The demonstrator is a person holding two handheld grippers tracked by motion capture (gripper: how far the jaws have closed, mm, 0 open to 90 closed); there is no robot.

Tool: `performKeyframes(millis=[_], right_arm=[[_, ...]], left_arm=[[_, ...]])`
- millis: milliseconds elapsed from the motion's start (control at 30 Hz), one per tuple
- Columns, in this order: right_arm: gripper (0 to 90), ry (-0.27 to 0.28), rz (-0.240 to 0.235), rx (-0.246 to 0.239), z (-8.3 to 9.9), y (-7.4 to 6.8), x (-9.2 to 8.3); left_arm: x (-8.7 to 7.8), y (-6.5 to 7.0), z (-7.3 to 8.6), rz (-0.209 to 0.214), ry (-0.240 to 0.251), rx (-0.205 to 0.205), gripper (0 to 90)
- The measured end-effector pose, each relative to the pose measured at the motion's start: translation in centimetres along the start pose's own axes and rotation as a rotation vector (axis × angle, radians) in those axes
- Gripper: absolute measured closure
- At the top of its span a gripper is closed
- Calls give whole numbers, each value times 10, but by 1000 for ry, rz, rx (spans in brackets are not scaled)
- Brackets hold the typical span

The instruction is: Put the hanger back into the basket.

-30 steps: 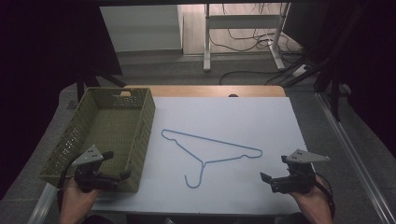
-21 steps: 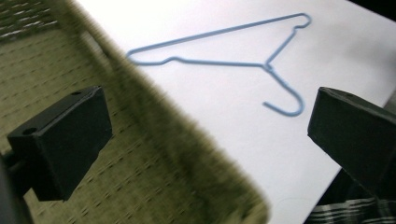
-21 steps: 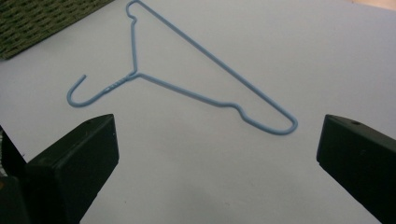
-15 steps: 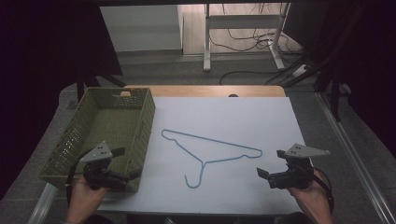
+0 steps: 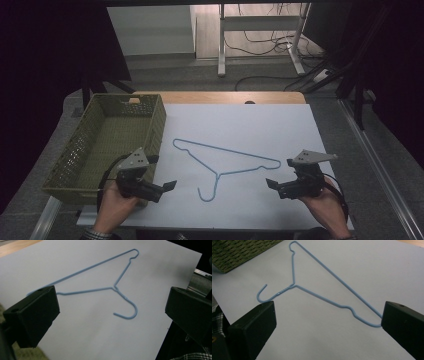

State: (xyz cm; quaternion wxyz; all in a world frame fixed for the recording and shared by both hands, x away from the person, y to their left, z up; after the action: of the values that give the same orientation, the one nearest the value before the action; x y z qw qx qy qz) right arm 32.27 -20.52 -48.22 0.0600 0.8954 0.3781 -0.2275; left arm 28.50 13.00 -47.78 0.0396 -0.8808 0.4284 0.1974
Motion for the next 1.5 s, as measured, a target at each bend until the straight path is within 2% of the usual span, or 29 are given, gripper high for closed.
performKeyframes(millis=[267,367,533,800,1067,1133,1267,1300,1500], right_arm=[[0,-42,-28,-9,-2,-8,14],[0,-61,-37,-23,-2,-11,21],[0,-86,-69,-34,-1,-20,35],[2,-115,-86,-63,0,-29,51],[70,-120,-124,-80,-2,-44,71],[86,-121,-136,-85,-2,-48,76],[134,-131,-147,-104,-1,-51,86],[173,-134,-143,-125,-1,-50,90],[257,-142,-149,-125,0,-46,98]], left_arm=[[26,3,-3,17,-13,-3,0],[36,3,-2,31,-16,-24,0],[54,-1,8,34,-38,-48,0],[68,-7,18,29,-55,-68,0],[77,-18,27,-4,-55,-77,0],[78,-21,28,-25,-59,-57,0],[83,-20,29,-21,-59,-53,0],[84,-19,30,-17,-60,-56,0],[90,-19,34,-5,-60,-85,0]])
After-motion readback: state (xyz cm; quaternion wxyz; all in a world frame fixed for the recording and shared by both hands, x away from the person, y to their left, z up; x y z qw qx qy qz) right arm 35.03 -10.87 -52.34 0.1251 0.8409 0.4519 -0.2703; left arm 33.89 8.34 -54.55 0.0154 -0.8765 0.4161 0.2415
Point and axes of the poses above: each handheld gripper's, and its own axes: x roughly forward along the jaws, z roughly out of its underside, y roughly to its right, the point moved 9 cm from there along x, roughly forward along the jaws, and after that the axes turned 13 degrees about y, right-handed, at the moved point
